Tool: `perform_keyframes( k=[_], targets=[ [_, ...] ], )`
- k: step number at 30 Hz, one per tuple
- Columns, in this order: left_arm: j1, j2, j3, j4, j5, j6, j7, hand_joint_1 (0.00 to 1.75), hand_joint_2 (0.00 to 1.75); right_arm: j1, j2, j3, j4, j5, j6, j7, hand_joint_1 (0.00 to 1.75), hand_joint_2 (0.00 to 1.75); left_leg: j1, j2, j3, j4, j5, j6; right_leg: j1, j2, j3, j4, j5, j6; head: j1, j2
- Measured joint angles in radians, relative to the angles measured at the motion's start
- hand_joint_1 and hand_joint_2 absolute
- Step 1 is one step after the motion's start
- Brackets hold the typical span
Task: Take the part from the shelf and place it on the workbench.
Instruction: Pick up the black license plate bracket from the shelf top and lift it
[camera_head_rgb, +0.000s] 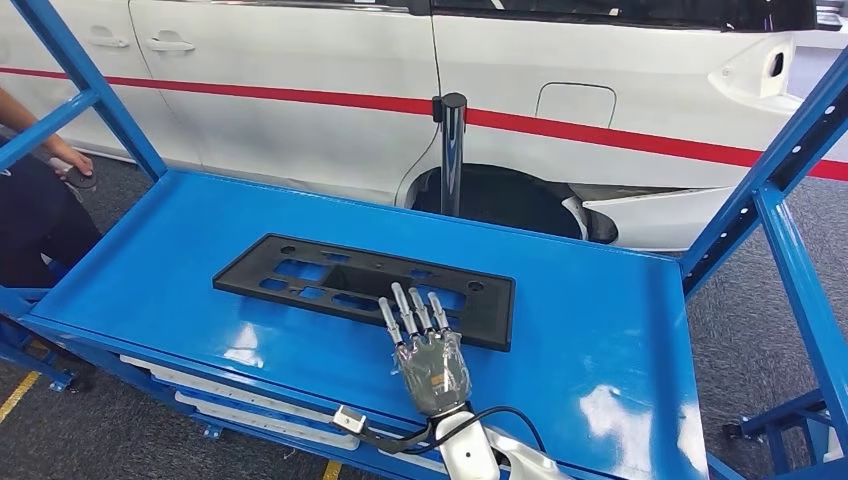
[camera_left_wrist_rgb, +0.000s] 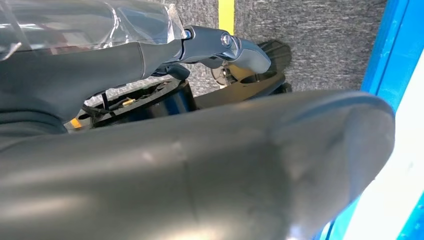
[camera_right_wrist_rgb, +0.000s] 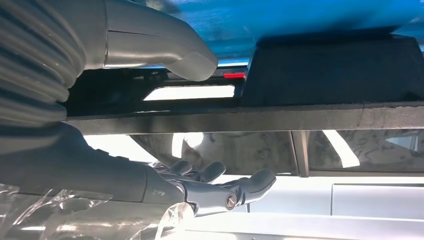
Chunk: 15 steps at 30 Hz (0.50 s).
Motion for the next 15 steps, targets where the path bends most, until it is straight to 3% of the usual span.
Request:
perform_keyframes(
  k=[15],
  targets=[
    [0.004,0.000,0.011,0.002,0.043,-0.027,-0.012,0.00,0.00,0.016,-0.005,-0.002,0.004,0.000,0.002,-0.001,0.00,1.75,0.000,0.000,0.002,0.000,-0.003,0.001,0.000,0.001,0.002,0.000,-0.001,0.000,0.000,0.000]
  ],
)
